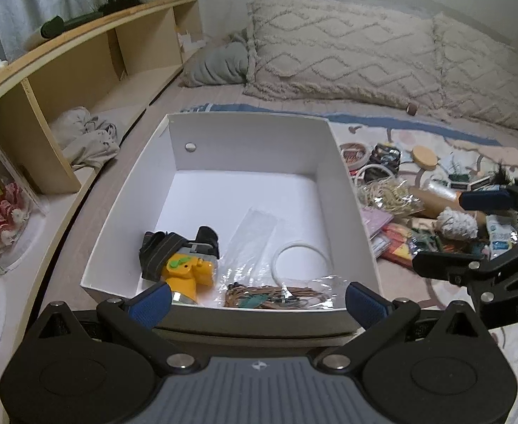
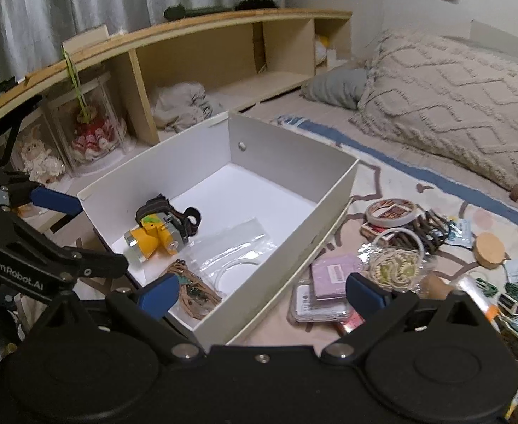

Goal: Organize objects
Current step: 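Withdraw both tools from the box back over the cluttered bed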

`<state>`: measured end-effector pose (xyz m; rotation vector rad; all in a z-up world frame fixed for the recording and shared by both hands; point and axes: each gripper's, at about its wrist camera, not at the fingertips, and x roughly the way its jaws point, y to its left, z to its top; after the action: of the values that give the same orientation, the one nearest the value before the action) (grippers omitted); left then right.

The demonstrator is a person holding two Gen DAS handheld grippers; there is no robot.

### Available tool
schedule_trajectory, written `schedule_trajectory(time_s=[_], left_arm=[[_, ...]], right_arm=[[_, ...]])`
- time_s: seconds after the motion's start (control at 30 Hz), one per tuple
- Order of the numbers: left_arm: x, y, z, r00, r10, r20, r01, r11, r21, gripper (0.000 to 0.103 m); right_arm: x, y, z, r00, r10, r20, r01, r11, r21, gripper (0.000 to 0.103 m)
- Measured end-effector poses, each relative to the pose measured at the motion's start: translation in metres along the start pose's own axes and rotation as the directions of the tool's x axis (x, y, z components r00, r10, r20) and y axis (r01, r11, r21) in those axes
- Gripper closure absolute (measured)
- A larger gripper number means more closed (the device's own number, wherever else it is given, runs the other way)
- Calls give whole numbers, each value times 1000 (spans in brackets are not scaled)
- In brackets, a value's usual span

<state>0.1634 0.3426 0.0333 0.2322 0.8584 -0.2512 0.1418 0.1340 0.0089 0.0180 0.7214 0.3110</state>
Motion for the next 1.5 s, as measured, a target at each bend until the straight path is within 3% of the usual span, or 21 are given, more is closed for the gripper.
schedule_trajectory(time_s=[0.53, 0.63, 0.77, 0.93, 1.3, 1.5], left_arm=[[-23, -48, -29, 989, 18, 147, -21, 1000, 17, 0], [-26, -60, -37, 977, 64, 201, -68, 998, 12, 0], [-30, -75, -45, 970, 65, 234, -70, 997, 11, 0], [-29, -88, -53, 967, 23, 255, -21, 1000, -11, 0], [-18, -125, -75, 958, -33, 283, 21, 999, 46, 0], [-16, -140, -90, 941, -57, 335, 30, 996, 86, 0]], right_arm=[[-62, -28, -46, 983, -136, 123, 125, 988, 93, 0], [-73, -32, -59, 973, -182, 145, 169, 981, 99, 0], [-86, -39, -77, 956, -238, 170, 217, 968, 128, 0], [-101, -44, -99, 925, -333, 182, 309, 939, 150, 0], [-121, -56, -143, 883, -431, 188, 405, 900, 163, 0], [-124, -62, -164, 870, -460, 178, 429, 884, 187, 0]])
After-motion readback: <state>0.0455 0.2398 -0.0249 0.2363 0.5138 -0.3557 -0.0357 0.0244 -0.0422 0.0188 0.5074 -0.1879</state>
